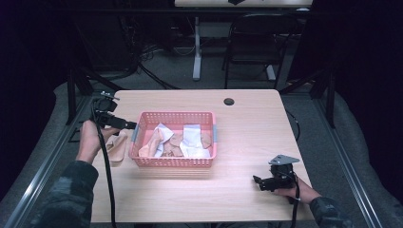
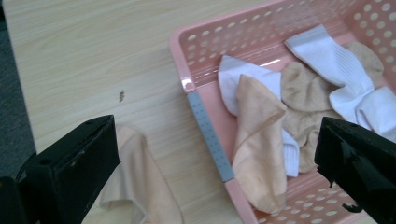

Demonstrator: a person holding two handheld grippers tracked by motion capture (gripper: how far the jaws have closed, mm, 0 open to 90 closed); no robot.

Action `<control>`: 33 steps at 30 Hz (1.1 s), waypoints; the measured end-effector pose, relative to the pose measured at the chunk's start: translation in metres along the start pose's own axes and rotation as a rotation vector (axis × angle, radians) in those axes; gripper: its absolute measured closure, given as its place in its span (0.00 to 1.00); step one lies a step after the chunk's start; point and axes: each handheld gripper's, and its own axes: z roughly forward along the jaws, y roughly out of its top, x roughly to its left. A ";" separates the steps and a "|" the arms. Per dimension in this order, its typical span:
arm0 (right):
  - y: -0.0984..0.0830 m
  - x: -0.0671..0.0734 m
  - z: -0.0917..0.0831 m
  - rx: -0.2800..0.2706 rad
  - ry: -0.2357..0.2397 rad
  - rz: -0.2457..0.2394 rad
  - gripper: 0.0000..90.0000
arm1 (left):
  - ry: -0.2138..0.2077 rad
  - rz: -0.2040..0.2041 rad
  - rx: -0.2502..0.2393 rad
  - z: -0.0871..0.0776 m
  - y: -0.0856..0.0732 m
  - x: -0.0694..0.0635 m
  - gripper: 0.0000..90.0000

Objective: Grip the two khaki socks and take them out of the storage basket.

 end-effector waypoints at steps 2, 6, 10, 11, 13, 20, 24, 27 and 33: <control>0.000 0.000 0.000 -0.001 -0.001 0.001 0.00 | -0.006 0.006 0.001 0.003 0.003 -0.005 0.00; 0.000 0.000 0.000 -0.001 -0.004 0.002 0.00 | -0.020 0.019 0.001 0.010 0.008 -0.015 0.00; 0.000 0.000 0.000 0.001 0.001 0.000 0.00 | -0.036 0.043 0.018 0.020 0.012 -0.024 0.00; 0.000 0.000 0.000 0.000 0.001 0.000 0.00 | -0.044 0.050 0.034 0.023 0.012 -0.027 0.00; 0.000 0.000 0.000 0.000 0.001 0.000 0.00 | -0.051 0.065 0.050 0.029 0.014 -0.031 0.00; 0.000 0.000 0.000 0.000 0.001 -0.001 0.00 | -0.054 0.076 0.063 0.045 0.017 -0.045 0.00; 0.000 0.000 0.000 0.000 0.001 0.000 0.00 | -0.056 0.097 0.080 0.053 0.018 -0.053 0.00; 0.000 0.000 0.000 0.000 0.001 0.000 0.00 | -0.049 0.107 0.082 0.060 0.018 -0.058 0.02; 0.000 0.000 0.000 -0.003 0.001 -0.002 0.00 | -0.044 0.087 0.111 0.078 0.013 -0.062 0.04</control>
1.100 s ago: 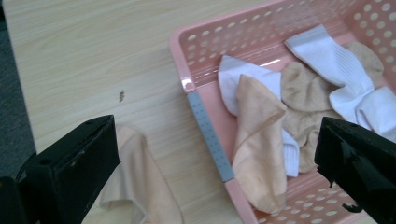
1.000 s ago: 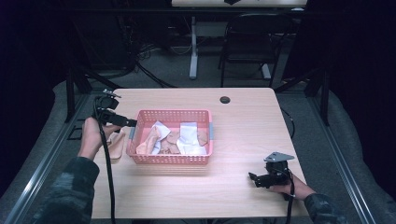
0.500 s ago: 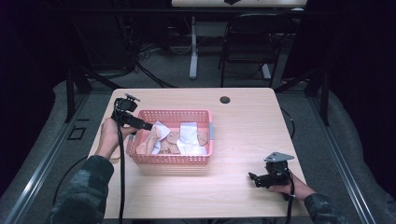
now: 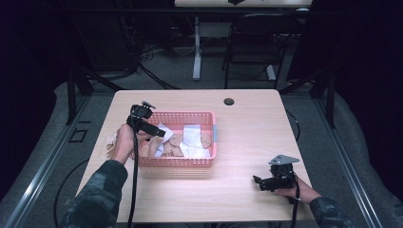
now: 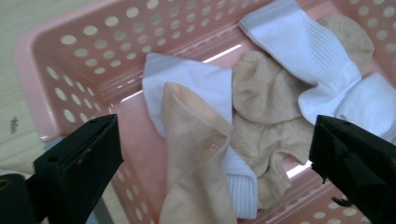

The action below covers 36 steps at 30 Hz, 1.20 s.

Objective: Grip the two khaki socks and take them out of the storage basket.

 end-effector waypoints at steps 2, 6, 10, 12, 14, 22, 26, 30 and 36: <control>0.000 0.000 0.000 -0.002 -0.002 0.001 0.00 | 0.003 0.000 0.007 0.005 -0.002 0.000 0.06; 0.000 0.000 0.000 -0.003 -0.003 0.004 0.00 | 0.014 -0.010 0.013 0.012 -0.003 0.001 0.18; 0.000 0.000 0.000 -0.005 0.000 0.006 0.00 | 0.019 -0.007 0.025 0.020 -0.003 -0.001 0.25; 0.000 0.000 0.000 -0.005 0.000 0.006 0.00 | 0.022 -0.010 0.036 0.024 -0.003 -0.003 0.29; 0.000 0.000 0.000 -0.005 0.000 0.006 0.00 | 0.031 -0.010 0.054 0.028 -0.002 -0.004 0.31; 0.000 0.000 0.000 -0.006 0.000 0.005 0.00 | 0.087 -0.051 0.132 0.049 -0.004 -0.002 0.42; -0.001 0.000 0.000 -0.007 0.005 0.002 0.00 | 0.092 -0.053 0.126 0.050 -0.006 -0.003 0.55; -0.001 0.000 0.000 -0.005 0.003 0.000 0.00 | 0.076 -0.031 0.117 0.047 -0.006 -0.004 0.72; -0.001 0.000 0.000 -0.005 0.003 0.000 0.00 | 0.054 0.007 0.109 0.040 -0.007 -0.001 0.86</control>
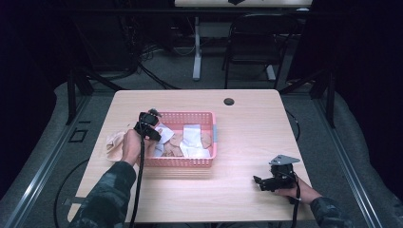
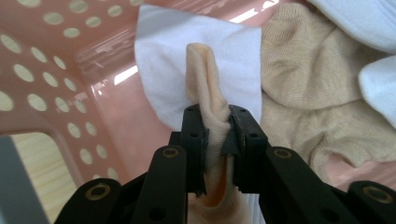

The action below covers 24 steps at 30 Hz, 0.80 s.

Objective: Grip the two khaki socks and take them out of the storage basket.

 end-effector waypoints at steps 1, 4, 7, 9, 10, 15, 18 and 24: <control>0.000 0.000 0.000 -0.001 0.000 0.002 0.00 | -0.004 -0.003 -0.009 -0.002 -0.001 0.001 0.86; 0.000 0.000 0.000 0.000 0.000 0.000 0.00 | -0.004 -0.008 -0.041 -0.010 -0.002 0.002 0.86; 0.000 0.000 0.000 0.000 -0.002 0.000 0.00 | -0.006 0.014 -0.068 -0.021 -0.003 0.002 0.86; 0.000 0.000 0.000 0.000 0.000 0.000 0.00 | -0.007 0.026 -0.084 -0.026 -0.004 0.001 0.86; 0.000 0.000 0.000 0.000 0.000 -0.001 0.00 | -0.015 0.026 -0.095 -0.030 -0.004 0.001 0.86; 0.000 0.000 0.000 0.000 -0.002 0.000 0.00 | -0.025 0.047 -0.144 -0.049 0.000 0.001 0.87; 0.000 0.000 0.000 -0.001 0.000 0.002 0.00 | -0.034 0.047 -0.149 -0.055 0.002 0.003 0.87; 0.000 0.000 0.000 0.002 0.000 0.002 0.00 | -0.044 0.048 -0.179 -0.068 0.005 0.004 0.87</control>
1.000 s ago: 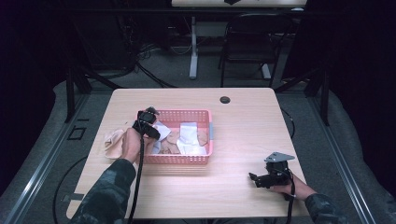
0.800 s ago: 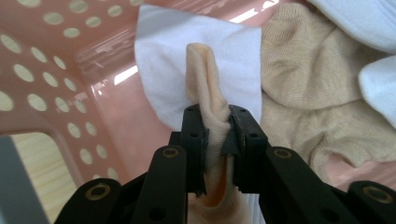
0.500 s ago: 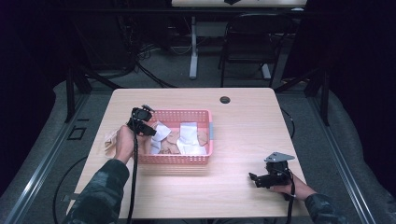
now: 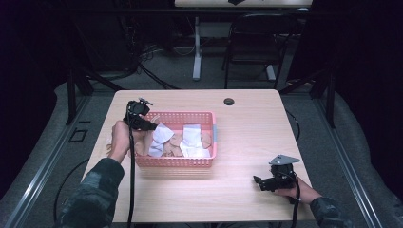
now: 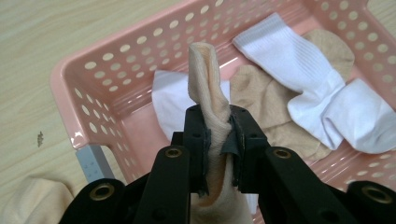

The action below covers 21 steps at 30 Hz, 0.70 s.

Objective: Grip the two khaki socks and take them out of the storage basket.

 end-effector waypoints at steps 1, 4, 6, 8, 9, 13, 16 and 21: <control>0.000 0.000 0.000 -0.002 0.001 0.001 0.00 | 0.001 0.003 -0.004 -0.002 0.001 0.000 0.87; 0.000 0.000 0.000 0.004 -0.004 -0.004 0.00 | 0.004 0.014 -0.011 -0.009 0.005 -0.001 0.87; 0.000 0.000 0.000 0.002 -0.001 -0.003 0.00 | 0.002 0.018 -0.020 -0.013 0.007 0.000 0.87; 0.000 0.000 0.000 0.002 -0.002 -0.003 0.00 | -0.001 0.016 -0.023 -0.017 0.008 0.001 0.87; 0.000 0.000 0.000 0.003 -0.004 -0.005 0.00 | -0.005 0.016 -0.024 -0.018 0.009 0.002 0.87; 0.000 0.000 0.000 0.005 -0.002 -0.003 0.00 | 0.005 0.019 -0.026 -0.025 0.012 0.004 0.87; 0.000 -0.001 0.000 0.004 0.002 -0.004 0.00 | 0.006 0.017 -0.049 -0.035 0.014 0.004 0.87; 0.000 -0.001 0.000 -0.001 0.001 -0.006 0.00 | 0.001 0.007 -0.076 -0.049 0.014 0.009 0.87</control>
